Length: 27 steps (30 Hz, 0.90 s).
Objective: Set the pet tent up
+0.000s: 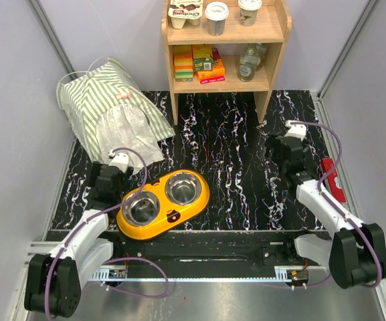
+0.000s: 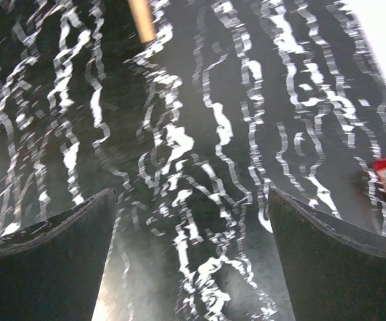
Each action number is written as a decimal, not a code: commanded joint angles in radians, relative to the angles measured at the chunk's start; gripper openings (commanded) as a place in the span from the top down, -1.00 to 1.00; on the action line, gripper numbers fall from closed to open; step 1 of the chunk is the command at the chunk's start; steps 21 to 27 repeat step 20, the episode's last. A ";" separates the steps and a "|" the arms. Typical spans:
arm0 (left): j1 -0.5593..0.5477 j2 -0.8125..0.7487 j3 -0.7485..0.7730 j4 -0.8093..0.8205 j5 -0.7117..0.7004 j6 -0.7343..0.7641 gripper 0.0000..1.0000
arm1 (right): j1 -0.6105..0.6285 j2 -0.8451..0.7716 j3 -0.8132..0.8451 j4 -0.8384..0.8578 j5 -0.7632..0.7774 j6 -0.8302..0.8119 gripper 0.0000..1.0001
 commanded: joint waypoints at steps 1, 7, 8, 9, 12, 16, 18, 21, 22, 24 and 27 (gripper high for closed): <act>0.036 -0.052 0.007 0.290 0.026 -0.053 -0.98 | -0.023 -0.085 -0.166 0.368 0.301 -0.067 -0.99; 0.056 -0.027 -0.028 0.455 0.134 -0.161 -0.98 | -0.046 -0.085 -0.391 0.770 0.367 -0.157 -0.99; 0.056 -0.018 -0.043 0.495 0.131 -0.174 -0.98 | -0.046 -0.078 -0.411 0.815 0.366 -0.160 -0.99; 0.056 -0.009 -0.059 0.520 0.132 -0.186 -0.98 | -0.046 -0.072 -0.430 0.845 0.369 -0.162 -0.99; 0.056 0.043 -0.137 0.648 0.168 -0.186 -0.98 | -0.046 -0.058 -0.480 0.942 0.370 -0.191 -0.99; 0.102 0.093 -0.131 0.683 0.181 -0.217 -0.98 | -0.046 -0.058 -0.523 0.979 0.352 -0.182 -0.99; 0.128 0.070 -0.143 0.684 0.255 -0.212 -0.98 | -0.046 -0.052 -0.530 0.978 0.338 -0.182 -0.99; 0.130 0.048 -0.166 0.709 0.260 -0.220 -0.98 | -0.045 -0.038 -0.534 0.987 0.334 -0.179 -0.99; 0.130 0.048 -0.166 0.709 0.260 -0.220 -0.98 | -0.045 -0.038 -0.534 0.987 0.334 -0.179 -0.99; 0.130 0.048 -0.166 0.709 0.260 -0.220 -0.98 | -0.045 -0.038 -0.534 0.987 0.334 -0.179 -0.99; 0.130 0.048 -0.166 0.709 0.260 -0.220 -0.98 | -0.045 -0.038 -0.534 0.987 0.334 -0.179 -0.99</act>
